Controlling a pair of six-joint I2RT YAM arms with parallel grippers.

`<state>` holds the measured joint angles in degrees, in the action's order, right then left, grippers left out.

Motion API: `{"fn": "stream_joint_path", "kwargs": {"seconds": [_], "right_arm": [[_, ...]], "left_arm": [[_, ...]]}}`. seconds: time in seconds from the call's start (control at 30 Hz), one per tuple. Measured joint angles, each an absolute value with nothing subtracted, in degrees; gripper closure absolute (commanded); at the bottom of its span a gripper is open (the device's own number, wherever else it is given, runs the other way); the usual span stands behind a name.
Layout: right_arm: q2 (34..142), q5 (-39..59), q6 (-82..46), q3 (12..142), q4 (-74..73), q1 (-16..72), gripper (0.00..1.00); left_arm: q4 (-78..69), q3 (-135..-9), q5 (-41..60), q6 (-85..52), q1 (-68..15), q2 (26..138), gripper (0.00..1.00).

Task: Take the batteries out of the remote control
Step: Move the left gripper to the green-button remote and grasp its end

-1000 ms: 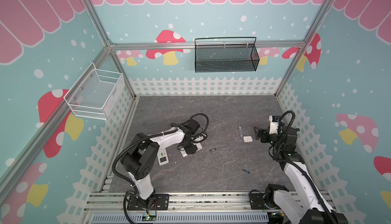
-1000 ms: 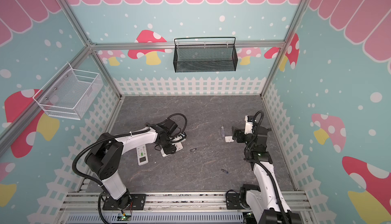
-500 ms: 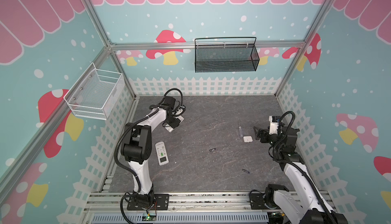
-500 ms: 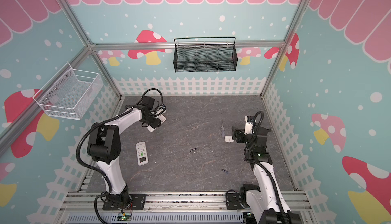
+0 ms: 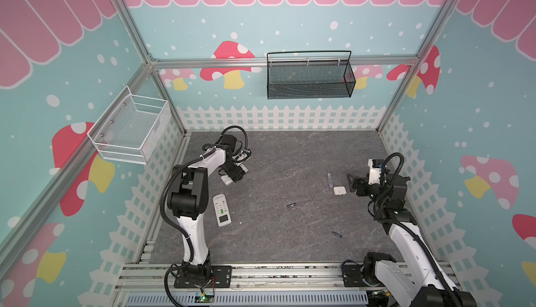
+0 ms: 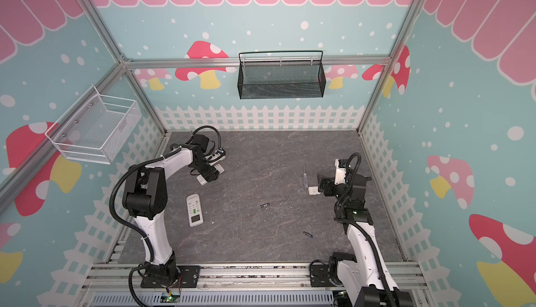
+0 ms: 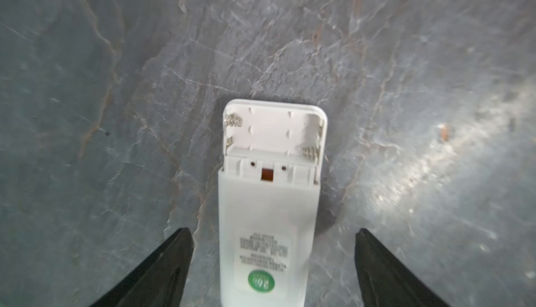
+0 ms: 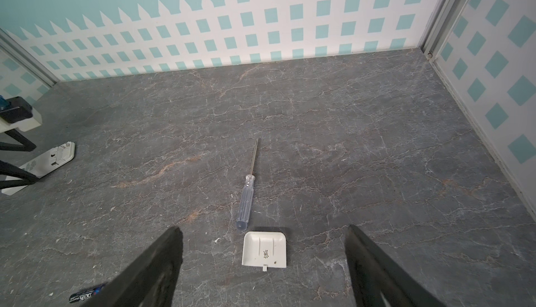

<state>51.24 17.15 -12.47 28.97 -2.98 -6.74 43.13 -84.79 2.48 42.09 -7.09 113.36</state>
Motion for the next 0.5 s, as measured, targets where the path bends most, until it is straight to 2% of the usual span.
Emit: {"fn": "stream_joint_path", "kwargs": {"seconds": [0.13, 0.27, 0.5], "right_arm": [[51.3, 17.5, -12.4, 29.0, -3.1, -6.7, 0.12], [51.9, 18.1, -12.4, 29.0, -3.5, -6.7, 0.12], [52.1, 19.1, -12.0, 29.0, -3.8, -6.7, 0.12]], "left_arm": [[44.7, -83.1, 6.4, 49.0, -7.2, 102.8, 0.07], [48.0, -78.9, 10.0, 62.0, -7.3, 91.6, 0.05], [60.8, -71.9, 9.9, 87.1, -7.2, 86.5, 0.03]]}}
